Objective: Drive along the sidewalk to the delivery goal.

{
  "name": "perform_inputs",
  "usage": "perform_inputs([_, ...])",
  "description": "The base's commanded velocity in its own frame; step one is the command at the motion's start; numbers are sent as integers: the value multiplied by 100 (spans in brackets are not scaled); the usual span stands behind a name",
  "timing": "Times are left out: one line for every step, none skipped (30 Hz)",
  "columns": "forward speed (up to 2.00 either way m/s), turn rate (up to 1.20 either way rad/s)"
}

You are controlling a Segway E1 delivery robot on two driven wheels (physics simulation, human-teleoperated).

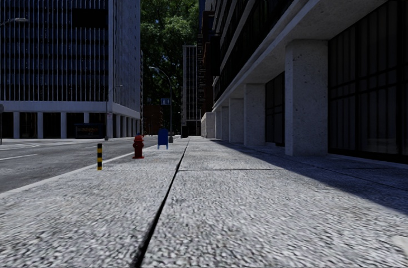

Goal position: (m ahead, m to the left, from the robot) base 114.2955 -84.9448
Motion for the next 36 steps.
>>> perform_inputs([200, 20])
perform_inputs([200, 21])
perform_inputs([200, 21])
perform_inputs([200, 21])
perform_inputs([200, 21])
perform_inputs([200, 21])
perform_inputs([200, 21])
perform_inputs([200, 20])
perform_inputs([200, 19])
perform_inputs([200, 12])
perform_inputs([200, 2])
perform_inputs([200, 6])
perform_inputs([200, 8])
perform_inputs([200, 9])
perform_inputs([200, 9])
perform_inputs([200, 9])
perform_inputs([200, 9])
perform_inputs([200, 1])
perform_inputs([200, 0])
perform_inputs([200, 0])
perform_inputs([200, 0])
perform_inputs([200, 0])
perform_inputs([200, 0])
perform_inputs([200, 0])
perform_inputs([200, 0])
perform_inputs([200, 0])
perform_inputs([200, 0])
perform_inputs([200, 0])
perform_inputs([200, 0])
perform_inputs([200, 0])
perform_inputs([200, 0])
perform_inputs([200, 0])
perform_inputs([200, 0])
perform_inputs([200, 0])
perform_inputs([200, 0])
perform_inputs([200, 0])
